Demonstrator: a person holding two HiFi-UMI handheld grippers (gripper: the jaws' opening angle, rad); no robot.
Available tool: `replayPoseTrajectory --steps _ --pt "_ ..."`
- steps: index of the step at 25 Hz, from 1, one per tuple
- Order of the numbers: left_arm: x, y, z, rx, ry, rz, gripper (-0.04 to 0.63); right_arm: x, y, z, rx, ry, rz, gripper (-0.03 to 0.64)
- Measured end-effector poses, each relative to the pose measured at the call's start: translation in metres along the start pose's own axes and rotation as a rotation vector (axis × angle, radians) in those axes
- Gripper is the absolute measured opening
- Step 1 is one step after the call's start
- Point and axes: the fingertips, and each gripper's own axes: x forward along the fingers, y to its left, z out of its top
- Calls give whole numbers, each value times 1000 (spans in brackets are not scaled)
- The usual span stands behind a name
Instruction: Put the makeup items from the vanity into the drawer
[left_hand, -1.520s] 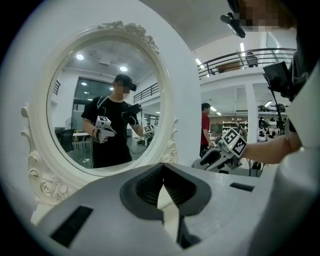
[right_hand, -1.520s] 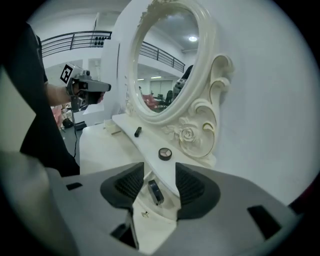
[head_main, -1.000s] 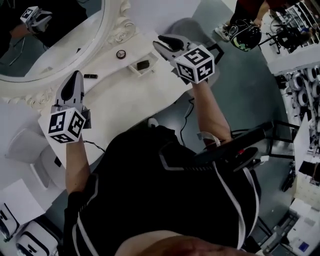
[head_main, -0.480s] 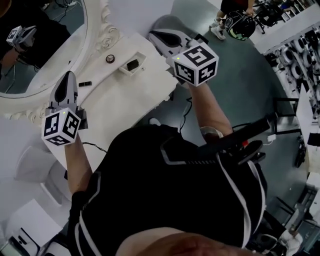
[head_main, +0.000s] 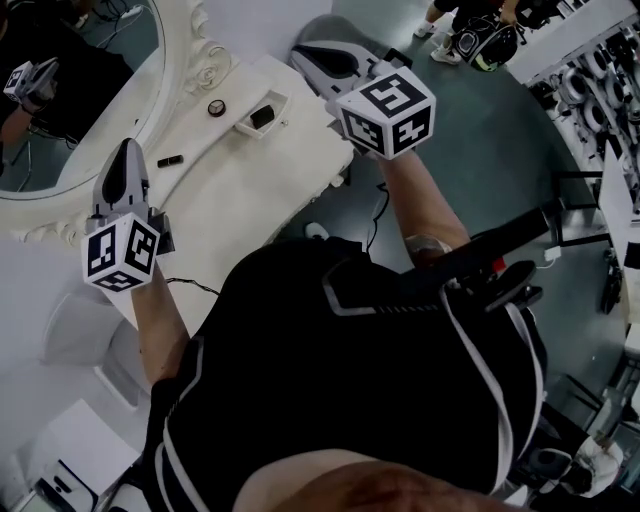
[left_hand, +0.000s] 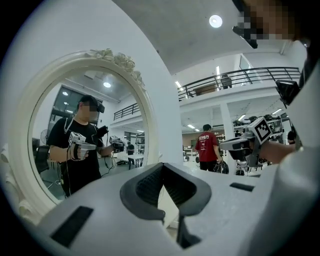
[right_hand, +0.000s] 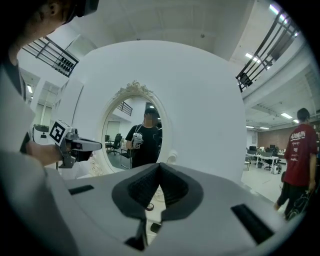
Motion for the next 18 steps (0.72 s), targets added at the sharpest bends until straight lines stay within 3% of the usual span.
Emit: replayPoseTrajectory --steps 8,18 --pt "-8 -1 1 7 -5 22 5 -3 5 2 7 -16 4 5" --pt "-10 0 -17 -41 2 29 5 4 1 1 -5 -23 -5 5"
